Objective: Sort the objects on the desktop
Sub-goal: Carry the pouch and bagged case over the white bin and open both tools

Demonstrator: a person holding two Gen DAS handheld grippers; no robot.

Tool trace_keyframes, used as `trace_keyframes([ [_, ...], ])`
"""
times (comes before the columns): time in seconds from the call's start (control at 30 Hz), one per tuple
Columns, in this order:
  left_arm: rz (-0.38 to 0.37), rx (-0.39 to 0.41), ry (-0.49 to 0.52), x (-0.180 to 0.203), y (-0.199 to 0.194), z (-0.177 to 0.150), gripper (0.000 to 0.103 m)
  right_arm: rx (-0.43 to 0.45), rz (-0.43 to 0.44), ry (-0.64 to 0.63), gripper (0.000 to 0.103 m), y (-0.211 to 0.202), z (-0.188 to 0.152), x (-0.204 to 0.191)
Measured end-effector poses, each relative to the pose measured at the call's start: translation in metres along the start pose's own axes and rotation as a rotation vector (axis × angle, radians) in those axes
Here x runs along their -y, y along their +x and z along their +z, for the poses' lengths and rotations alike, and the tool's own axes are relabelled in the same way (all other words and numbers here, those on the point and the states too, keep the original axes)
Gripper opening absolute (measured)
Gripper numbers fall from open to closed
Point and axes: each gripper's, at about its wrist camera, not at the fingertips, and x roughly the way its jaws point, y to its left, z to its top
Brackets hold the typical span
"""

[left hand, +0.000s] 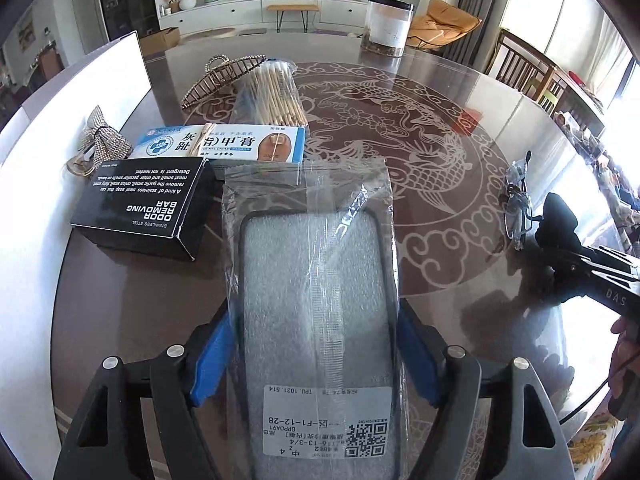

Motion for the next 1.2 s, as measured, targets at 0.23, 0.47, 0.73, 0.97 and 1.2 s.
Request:
trace_keyframes([
  [0.23, -0.105, 0.138, -0.035, 0.004, -0.04, -0.001, 0.074, 0.079, 0.07, 0.05, 0.033, -0.049, -0.03, 0.013],
  [0.47, -0.177, 0.269, -0.158, -0.018, -0.092, -0.007, 0.074, 0.158, 0.051, -0.009, 0.033, -0.073, -0.062, -0.002],
  [0.73, -0.154, 0.398, -0.372, -0.138, -0.195, -0.015, 0.074, 0.312, 0.212, -0.181, 0.033, -0.11, 0.008, -0.103],
  [0.97, 0.073, 0.352, -0.542, -0.286, -0.252, -0.022, 0.074, 0.363, 0.497, -0.362, 0.033, -0.113, 0.092, -0.27],
  [1.2, 0.207, 0.108, -0.614, -0.376, -0.186, -0.022, 0.075, 0.185, 0.645, -0.448, 0.033, -0.043, 0.172, -0.448],
])
